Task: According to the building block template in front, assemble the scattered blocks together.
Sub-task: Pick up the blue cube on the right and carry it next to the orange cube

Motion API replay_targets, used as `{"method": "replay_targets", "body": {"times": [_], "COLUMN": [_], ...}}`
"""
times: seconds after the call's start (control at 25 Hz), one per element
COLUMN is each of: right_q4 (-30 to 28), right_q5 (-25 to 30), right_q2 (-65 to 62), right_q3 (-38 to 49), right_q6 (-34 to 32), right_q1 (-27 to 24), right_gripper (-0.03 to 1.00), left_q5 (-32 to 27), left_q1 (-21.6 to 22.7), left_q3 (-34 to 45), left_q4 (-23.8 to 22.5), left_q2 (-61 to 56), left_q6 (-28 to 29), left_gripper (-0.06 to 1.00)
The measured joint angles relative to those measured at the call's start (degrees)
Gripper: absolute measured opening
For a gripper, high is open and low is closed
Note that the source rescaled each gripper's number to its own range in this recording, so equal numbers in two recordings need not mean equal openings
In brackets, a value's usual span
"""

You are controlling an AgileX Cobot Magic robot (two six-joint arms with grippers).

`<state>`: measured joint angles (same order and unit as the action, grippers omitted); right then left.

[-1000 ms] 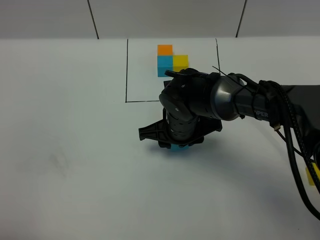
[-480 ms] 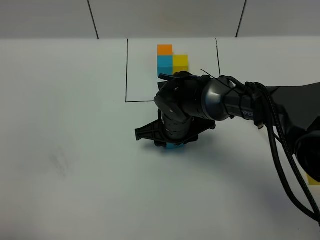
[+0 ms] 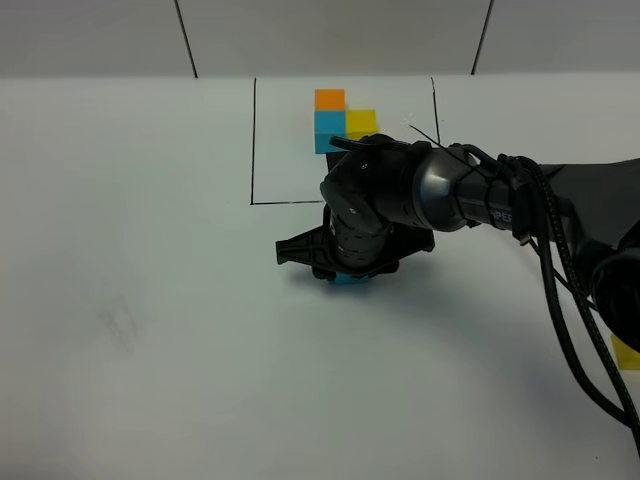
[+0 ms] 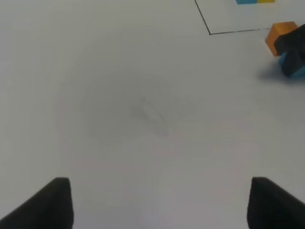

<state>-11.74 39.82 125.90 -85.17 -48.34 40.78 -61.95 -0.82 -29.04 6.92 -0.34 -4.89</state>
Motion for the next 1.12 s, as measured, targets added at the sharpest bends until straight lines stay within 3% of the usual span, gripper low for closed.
{"method": "replay_targets", "body": {"times": [0.88, 1.12], "right_q4": [-0.1, 2.2], "right_q5": [-2.15, -3.18], "right_q2": [0.45, 0.67], "right_q3": [-0.12, -0.42], "right_q6": [-0.25, -0.25], "right_q1": [-0.17, -0.44], "right_gripper": [0.01, 0.01], "left_q5": [0.0, 0.0], "left_q1": [0.0, 0.0], "left_q3": [0.0, 0.0], "left_q4": [0.0, 0.0], "left_q2": [0.0, 0.0], "left_q6": [0.0, 0.0], "left_gripper": [0.63, 0.63]}}
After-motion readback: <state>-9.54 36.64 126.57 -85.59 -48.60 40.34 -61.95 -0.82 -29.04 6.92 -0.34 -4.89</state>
